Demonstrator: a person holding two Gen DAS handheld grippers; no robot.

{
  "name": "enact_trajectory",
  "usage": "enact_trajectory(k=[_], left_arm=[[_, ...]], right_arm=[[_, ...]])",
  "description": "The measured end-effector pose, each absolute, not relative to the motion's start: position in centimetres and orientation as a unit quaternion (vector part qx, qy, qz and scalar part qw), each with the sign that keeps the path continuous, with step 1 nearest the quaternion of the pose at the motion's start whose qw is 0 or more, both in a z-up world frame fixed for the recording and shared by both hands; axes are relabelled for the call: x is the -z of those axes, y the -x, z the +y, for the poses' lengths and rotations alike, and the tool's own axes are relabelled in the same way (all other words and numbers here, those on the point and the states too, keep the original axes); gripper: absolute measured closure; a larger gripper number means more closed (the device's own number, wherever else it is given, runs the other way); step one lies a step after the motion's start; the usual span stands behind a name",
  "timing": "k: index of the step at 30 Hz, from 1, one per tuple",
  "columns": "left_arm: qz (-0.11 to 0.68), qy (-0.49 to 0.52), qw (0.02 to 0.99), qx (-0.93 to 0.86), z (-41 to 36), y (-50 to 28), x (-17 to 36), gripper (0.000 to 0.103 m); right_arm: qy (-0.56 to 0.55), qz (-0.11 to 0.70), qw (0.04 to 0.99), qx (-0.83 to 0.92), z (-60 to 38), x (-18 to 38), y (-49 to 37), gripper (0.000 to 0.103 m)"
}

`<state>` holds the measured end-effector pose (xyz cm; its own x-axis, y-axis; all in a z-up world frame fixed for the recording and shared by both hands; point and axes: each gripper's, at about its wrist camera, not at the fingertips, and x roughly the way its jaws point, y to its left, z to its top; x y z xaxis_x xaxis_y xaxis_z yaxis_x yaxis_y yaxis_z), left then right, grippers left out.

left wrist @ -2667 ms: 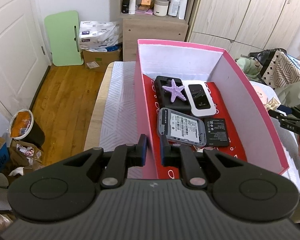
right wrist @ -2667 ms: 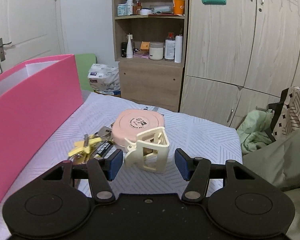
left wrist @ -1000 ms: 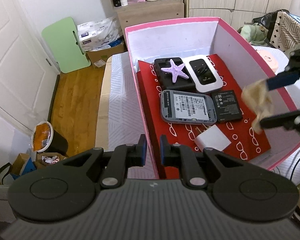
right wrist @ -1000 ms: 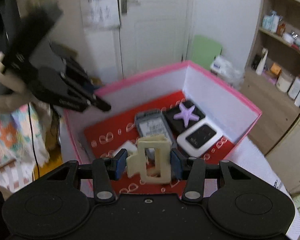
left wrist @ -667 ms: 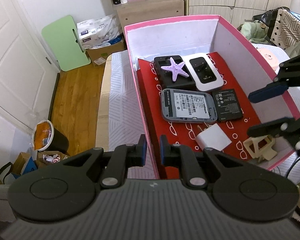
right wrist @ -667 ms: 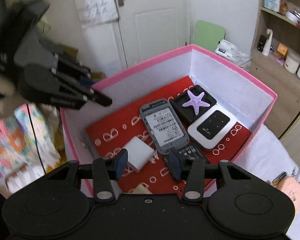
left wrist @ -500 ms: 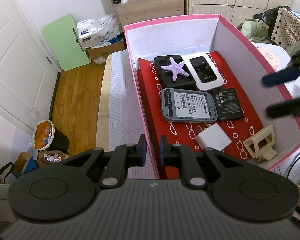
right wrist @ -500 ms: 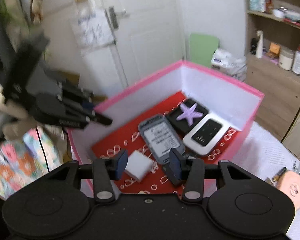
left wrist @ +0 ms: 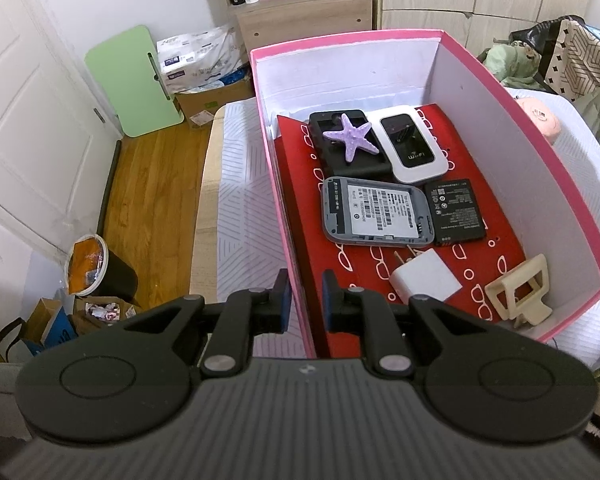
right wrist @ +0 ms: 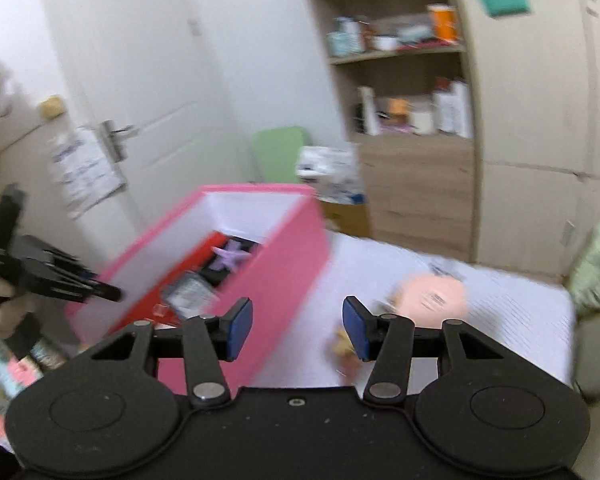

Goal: Organize rigid objects
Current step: 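Return the right tool to the bed and grasp the yellow star keychain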

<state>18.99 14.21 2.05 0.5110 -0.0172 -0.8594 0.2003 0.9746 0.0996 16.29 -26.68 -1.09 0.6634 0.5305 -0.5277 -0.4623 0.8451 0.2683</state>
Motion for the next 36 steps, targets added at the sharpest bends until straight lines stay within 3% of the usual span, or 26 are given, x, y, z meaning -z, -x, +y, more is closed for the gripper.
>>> enact_trajectory(k=[11, 24, 33, 35, 36], left_arm=[[0.492, -0.089, 0.864, 0.06, 14.1, -19.0, -2.1, 0.088], [0.493, -0.087, 0.864, 0.06, 14.1, -19.0, -2.1, 0.087], [0.492, -0.084, 0.864, 0.061, 14.2, -19.0, -2.1, 0.087], [0.492, -0.084, 0.864, 0.061, 14.2, -19.0, -2.1, 0.087], [0.492, -0.084, 0.864, 0.061, 14.2, -19.0, -2.1, 0.087]], right_arm=[[-0.037, 0.35, 0.915, -0.197, -27.4, 8.8, -16.5, 0.046], [0.017, 0.293, 0.925, -0.241, -22.4, 9.0, -20.5, 0.044], [0.073, 0.306, 0.925, -0.213, -20.5, 10.9, -22.7, 0.038], [0.081, 0.298, 0.928, -0.209, -20.4, 11.0, -22.5, 0.038], [0.083, 0.296, 0.929, -0.206, -20.4, 11.0, -22.3, 0.043]])
